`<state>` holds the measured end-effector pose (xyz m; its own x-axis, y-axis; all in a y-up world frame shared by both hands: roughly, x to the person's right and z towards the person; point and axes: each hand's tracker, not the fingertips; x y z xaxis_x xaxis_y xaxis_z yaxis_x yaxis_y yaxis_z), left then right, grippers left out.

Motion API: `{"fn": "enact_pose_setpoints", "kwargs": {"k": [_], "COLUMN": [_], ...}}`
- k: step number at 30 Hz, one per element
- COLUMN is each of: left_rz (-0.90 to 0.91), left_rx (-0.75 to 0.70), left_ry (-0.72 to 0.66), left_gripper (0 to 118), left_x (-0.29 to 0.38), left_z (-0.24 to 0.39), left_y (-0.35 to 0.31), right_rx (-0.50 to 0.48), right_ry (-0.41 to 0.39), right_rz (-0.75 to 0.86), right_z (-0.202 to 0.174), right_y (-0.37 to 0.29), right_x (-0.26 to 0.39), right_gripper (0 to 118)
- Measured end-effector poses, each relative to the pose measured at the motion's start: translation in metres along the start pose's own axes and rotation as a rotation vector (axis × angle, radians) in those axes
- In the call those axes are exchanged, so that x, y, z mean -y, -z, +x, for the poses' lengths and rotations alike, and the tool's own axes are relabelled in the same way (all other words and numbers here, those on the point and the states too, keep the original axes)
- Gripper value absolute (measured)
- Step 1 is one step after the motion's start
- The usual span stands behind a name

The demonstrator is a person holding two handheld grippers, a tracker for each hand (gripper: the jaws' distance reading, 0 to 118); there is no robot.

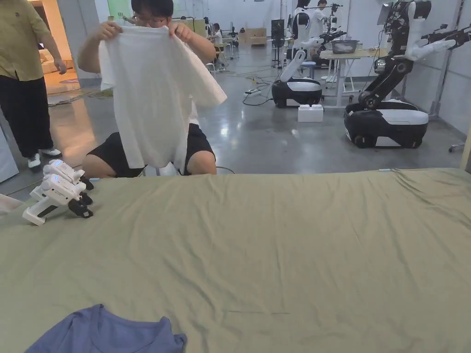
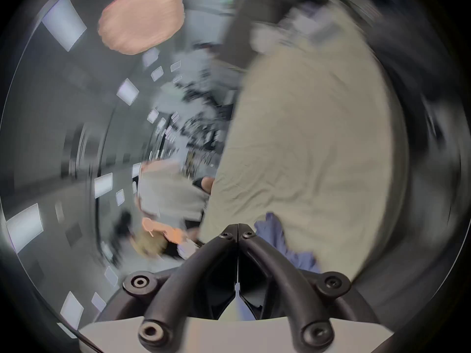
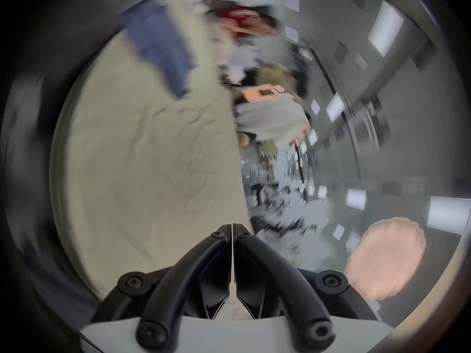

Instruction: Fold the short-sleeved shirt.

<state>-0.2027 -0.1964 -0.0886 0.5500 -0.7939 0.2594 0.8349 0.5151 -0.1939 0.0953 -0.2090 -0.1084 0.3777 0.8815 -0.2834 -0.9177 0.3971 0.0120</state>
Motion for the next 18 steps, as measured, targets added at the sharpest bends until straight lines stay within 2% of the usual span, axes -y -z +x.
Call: {"fn": "enact_pose_setpoints", "kwargs": {"k": [2,4,5,6,7,8,9,12,18], "left_rz": [0.018,0.067,0.095,0.129,0.153,0.188,0.192,0.163,0.170], "left_rx": [-0.050,-0.052,-0.025,0.033,0.063,0.049,-0.005,-0.027,-0.020], "left_ry": [-0.372,-0.751,-0.897,-1.069,-1.162,-1.198,-1.145,-1.090,-1.131], "left_gripper": [0,0,0,0,0,0,0,0,0], "left_x": [-0.003,0.006,0.014,0.024,0.033,0.037,0.037,0.031,0.033], "left_z": [-0.034,-0.062,-0.073,-0.081,-0.084,-0.083,-0.083,-0.085,-0.090], "left_y": [-0.002,-0.005,-0.004,-0.004,-0.004,-0.007,-0.011,-0.010,-0.006], "right_rx": [0.010,0.004,-0.005,-0.017,-0.030,-0.039,-0.034,0.001,-0.015], "right_ry": [0.426,0.887,1.029,1.208,1.308,1.365,1.359,1.265,1.265], "right_rz": [-0.032,-0.038,-0.025,-0.013,-0.008,-0.005,-0.003,-0.006,0.004], "right_z": [0.031,0.058,0.064,0.068,0.068,0.069,0.068,0.066,0.070], "right_y": [0.003,0.003,0.003,0.003,0.002,0.002,0.001,-0.001,-0.004], "right_x": [-0.001,0.017,0.025,0.036,0.042,0.046,0.048,0.045,0.048], "right_gripper": [0,0,0,0,0,0,0,0,0]}}
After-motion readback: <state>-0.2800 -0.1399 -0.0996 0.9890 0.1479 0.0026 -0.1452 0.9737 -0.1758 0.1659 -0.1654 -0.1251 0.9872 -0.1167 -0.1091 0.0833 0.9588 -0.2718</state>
